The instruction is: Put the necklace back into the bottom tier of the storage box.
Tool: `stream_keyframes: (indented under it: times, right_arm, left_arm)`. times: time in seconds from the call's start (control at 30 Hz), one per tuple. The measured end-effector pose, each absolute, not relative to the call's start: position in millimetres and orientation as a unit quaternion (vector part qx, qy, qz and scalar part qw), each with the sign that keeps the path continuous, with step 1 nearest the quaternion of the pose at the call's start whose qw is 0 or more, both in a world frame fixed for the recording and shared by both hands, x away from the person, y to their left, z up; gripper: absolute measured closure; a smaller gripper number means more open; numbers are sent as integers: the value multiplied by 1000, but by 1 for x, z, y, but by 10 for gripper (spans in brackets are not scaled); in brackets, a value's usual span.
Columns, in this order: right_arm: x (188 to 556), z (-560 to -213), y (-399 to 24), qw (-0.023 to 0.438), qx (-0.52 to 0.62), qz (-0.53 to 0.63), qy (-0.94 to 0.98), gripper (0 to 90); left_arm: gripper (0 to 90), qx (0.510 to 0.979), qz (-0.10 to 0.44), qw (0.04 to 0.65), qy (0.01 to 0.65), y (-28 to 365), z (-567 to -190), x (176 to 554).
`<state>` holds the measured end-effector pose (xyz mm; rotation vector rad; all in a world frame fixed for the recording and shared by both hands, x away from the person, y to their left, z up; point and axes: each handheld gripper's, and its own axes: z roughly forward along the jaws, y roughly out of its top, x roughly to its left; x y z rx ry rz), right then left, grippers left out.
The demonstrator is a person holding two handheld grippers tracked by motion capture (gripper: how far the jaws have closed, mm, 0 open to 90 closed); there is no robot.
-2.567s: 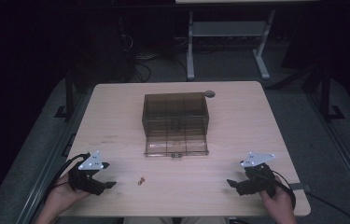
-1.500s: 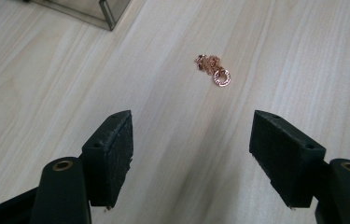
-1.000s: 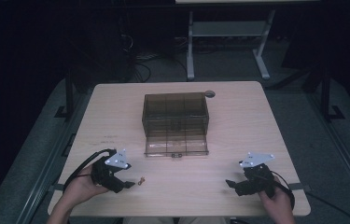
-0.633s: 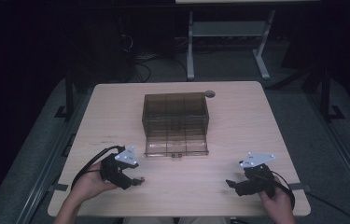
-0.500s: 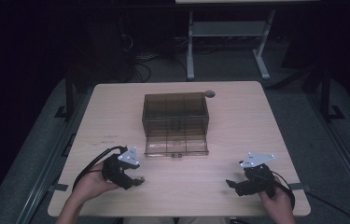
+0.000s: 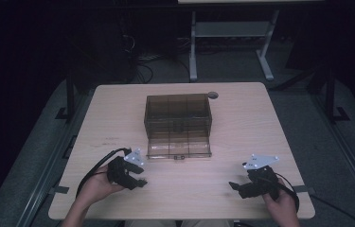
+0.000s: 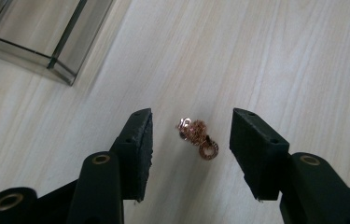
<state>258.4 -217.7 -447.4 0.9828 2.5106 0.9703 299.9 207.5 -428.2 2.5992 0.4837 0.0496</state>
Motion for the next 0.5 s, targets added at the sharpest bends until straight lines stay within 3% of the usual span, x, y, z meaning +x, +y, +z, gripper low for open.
stream_keyframes:
  times: [0.37,0.5]
  right_arm:
    - [259,-447,-216,136,338,337,868,138]
    - [260,-447,-216,137,338,337,868,137]
  left_arm:
    - [540,955,8,237,177,201,-435,301]
    - [603,959,17,231,165,199,-437,299]
